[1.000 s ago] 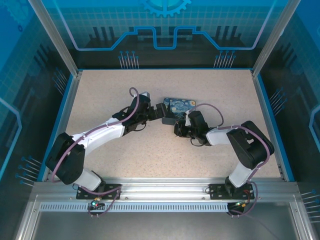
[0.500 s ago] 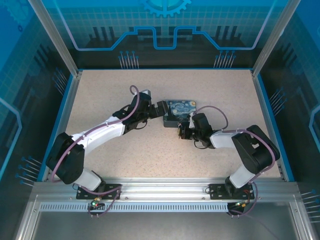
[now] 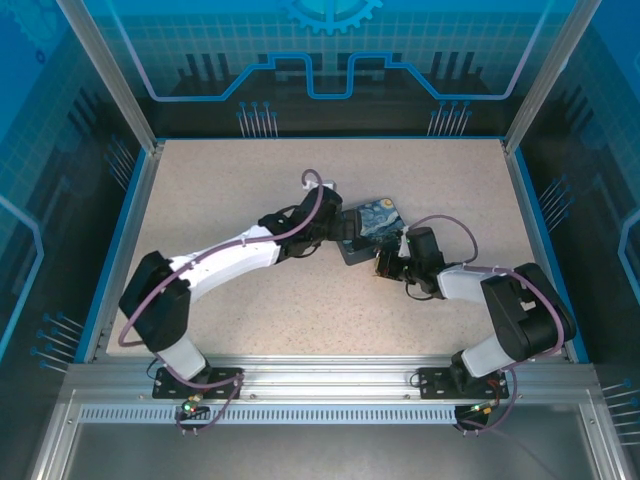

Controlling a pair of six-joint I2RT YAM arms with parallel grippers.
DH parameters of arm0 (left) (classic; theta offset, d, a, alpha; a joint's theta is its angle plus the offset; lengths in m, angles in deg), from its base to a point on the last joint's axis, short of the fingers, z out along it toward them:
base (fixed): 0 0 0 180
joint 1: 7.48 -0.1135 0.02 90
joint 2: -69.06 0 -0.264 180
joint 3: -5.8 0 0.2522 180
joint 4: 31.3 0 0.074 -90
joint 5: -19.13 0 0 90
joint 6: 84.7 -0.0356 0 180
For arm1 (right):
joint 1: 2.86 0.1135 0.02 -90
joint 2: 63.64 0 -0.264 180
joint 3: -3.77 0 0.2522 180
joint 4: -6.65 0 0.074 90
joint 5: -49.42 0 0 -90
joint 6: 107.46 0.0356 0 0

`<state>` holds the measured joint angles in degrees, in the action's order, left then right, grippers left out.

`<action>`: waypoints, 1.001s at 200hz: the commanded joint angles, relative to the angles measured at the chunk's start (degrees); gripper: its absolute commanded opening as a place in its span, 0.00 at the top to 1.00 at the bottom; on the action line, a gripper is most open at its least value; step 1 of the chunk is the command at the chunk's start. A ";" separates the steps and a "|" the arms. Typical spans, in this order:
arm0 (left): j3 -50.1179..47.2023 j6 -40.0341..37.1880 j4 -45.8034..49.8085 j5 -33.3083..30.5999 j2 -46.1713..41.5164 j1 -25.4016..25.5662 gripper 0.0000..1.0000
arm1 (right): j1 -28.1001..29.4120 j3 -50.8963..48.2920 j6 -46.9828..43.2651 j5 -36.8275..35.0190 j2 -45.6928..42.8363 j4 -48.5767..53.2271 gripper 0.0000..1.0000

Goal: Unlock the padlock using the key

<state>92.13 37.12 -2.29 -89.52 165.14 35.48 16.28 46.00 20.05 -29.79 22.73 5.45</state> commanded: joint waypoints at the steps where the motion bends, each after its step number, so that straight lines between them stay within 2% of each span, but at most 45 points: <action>1: 3.75 -4.00 5.77 -5.78 4.04 0.52 0.01 | -1.37 -1.58 0.25 1.75 -1.11 2.48 1.00; 29: 5.75 -5.06 7.25 -7.78 8.00 0.99 0.01 | -2.44 -2.01 0.95 3.02 -1.20 2.15 1.00; 146: 8.22 -4.52 7.83 -8.28 16.07 2.57 0.01 | -6.36 -3.77 3.06 8.09 -0.41 -0.16 1.00; 200: 7.04 -3.77 7.74 -8.19 17.31 2.95 0.01 | -8.74 -5.08 5.80 11.65 1.47 -6.03 1.00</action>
<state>99.24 33.69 3.00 -96.82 180.02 37.91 9.28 42.53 23.59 -20.46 22.58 1.73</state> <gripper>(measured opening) 0.989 0.051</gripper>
